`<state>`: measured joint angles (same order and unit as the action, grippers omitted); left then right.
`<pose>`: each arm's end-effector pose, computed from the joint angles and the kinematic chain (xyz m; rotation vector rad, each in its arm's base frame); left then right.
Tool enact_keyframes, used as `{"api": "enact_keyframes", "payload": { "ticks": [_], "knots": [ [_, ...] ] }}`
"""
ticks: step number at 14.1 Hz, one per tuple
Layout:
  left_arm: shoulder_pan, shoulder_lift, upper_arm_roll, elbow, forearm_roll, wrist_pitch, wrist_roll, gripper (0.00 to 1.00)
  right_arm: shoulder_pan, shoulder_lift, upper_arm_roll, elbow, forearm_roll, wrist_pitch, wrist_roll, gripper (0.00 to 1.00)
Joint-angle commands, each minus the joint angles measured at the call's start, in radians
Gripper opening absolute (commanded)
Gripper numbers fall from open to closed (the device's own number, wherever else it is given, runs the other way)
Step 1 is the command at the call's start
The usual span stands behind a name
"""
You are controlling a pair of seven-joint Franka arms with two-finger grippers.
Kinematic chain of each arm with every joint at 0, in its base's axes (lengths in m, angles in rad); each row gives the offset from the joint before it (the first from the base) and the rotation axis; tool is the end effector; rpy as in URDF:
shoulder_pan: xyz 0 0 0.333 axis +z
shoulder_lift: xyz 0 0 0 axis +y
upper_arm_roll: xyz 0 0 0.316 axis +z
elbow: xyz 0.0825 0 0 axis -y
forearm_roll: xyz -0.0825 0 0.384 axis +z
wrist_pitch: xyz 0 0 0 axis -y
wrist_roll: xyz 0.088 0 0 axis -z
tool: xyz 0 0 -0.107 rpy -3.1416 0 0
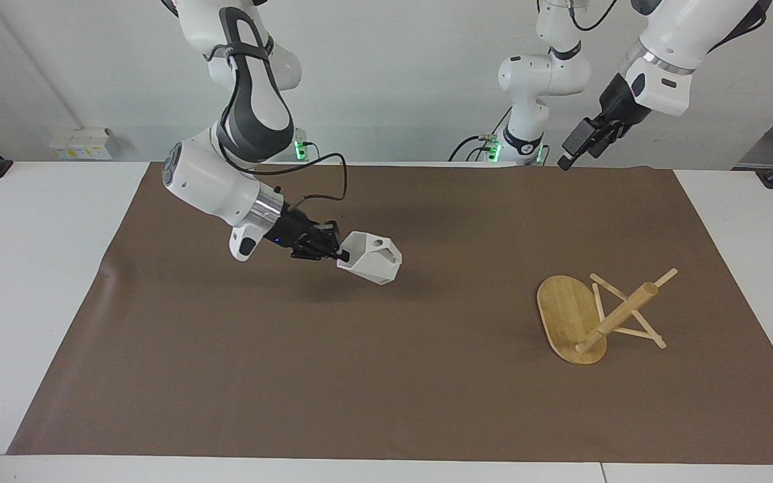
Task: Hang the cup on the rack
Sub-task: 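Carry the cup toward the left gripper while the left gripper reaches out, then grasp the cup body with the left gripper near the right gripper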
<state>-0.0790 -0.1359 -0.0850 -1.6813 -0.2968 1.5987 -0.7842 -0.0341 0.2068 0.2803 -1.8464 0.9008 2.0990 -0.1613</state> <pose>0.5019 -0.1173 0.6513 2.7244 0.8744 -0.1203 0.5990 0.1795 0.4404 -2.3009 0.0712 -0.0052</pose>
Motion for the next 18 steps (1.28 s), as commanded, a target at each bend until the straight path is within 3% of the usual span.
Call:
{"api": "enact_keyframes", "payload": {
  "ticks": [1,5,9,11,18],
  "knots": [
    [-0.007,0.002,0.010,-0.023,-0.094,0.058,-0.174,1.00,-0.009,-0.033,0.052,-0.007,0.156,0.006,-0.012,0.00],
    [-0.031,-0.005,0.010,-0.070,-0.189,0.147,-0.511,1.00,0.061,-0.055,0.056,-0.005,0.334,0.019,-0.023,0.00],
    [-0.033,-0.013,0.010,-0.125,-0.327,0.234,-0.847,1.00,0.186,-0.055,0.056,-0.005,0.475,0.171,-0.037,0.00],
    [-0.031,-0.004,0.010,-0.136,-0.375,0.239,-0.921,1.00,0.252,-0.055,0.057,-0.005,0.584,0.251,-0.043,0.00],
    [-0.004,0.021,0.011,-0.136,-0.375,0.234,-0.965,1.00,0.263,-0.053,0.056,-0.005,0.586,0.268,-0.064,0.00]
  ]
}}
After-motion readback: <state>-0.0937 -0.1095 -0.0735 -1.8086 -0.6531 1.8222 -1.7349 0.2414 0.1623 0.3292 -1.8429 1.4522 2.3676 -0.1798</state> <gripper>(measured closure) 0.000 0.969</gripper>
